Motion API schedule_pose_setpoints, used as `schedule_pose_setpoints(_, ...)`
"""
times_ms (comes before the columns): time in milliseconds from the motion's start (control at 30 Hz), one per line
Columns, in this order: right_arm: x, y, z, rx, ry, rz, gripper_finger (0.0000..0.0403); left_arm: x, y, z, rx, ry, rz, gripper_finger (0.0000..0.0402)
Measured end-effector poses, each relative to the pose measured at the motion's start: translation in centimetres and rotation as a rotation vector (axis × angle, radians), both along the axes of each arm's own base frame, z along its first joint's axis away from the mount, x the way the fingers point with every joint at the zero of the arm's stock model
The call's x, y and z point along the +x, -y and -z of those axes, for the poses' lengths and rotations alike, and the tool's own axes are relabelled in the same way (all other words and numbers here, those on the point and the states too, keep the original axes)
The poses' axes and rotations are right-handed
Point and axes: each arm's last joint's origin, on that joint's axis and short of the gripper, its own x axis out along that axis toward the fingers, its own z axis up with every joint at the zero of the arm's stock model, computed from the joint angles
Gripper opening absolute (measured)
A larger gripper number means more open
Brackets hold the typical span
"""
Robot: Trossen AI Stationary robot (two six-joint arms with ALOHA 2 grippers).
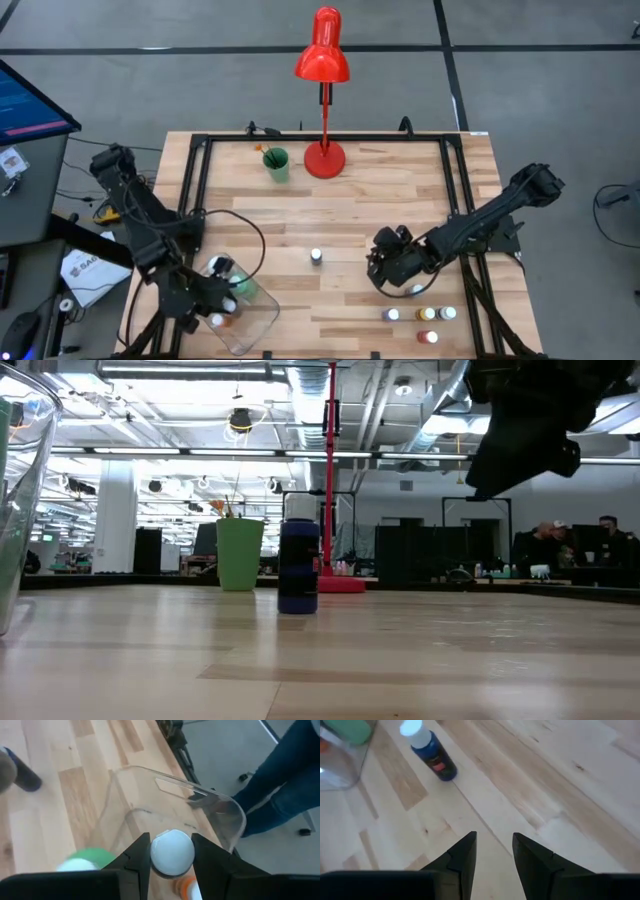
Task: Pick & Place Paint Supplies
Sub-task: Put the brown coloring bottle into the transparent bin
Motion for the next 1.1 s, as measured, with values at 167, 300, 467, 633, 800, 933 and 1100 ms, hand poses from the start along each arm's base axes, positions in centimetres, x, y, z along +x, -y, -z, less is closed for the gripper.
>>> schedule_pose_setpoints(167,0.1,0.0,-0.7,0.01,0.038,-0.04,0.0123,-0.9,0.1,1.2,-0.001,-0.043,-0.009,0.0105)
schedule_pose_setpoints(300,0.0,0.4,-1.5,0.013,0.061,-0.048,0.0123,-1.3,0.0,2.3,0.016,-0.058,-0.044,0.0105)
schedule_pose_setpoints(467,-0.1,0.6,-1.8,0.02,0.073,-0.043,0.0123,-1.5,-0.3,3.2,0.028,-0.064,-0.085,0.0105)
schedule_pose_setpoints(633,0.0,0.5,-1.6,0.024,0.066,-0.039,0.0123,-2.0,-0.4,4.0,0.058,-0.055,-0.083,0.0105)
schedule_pose_setpoints(800,0.0,0.4,-1.6,0.029,0.066,-0.042,0.0123,-2.4,-0.3,4.2,0.074,-0.043,-0.073,0.0105)
schedule_pose_setpoints(933,0.0,0.4,-1.6,0.029,0.066,-0.042,0.0123,-2.6,-0.1,4.2,0.076,-0.043,-0.059,0.0105)
schedule_pose_setpoints(1100,0.0,0.5,-1.6,0.028,0.065,-0.041,0.0123,-2.7,-0.1,4.2,0.077,-0.043,-0.055,0.0105)
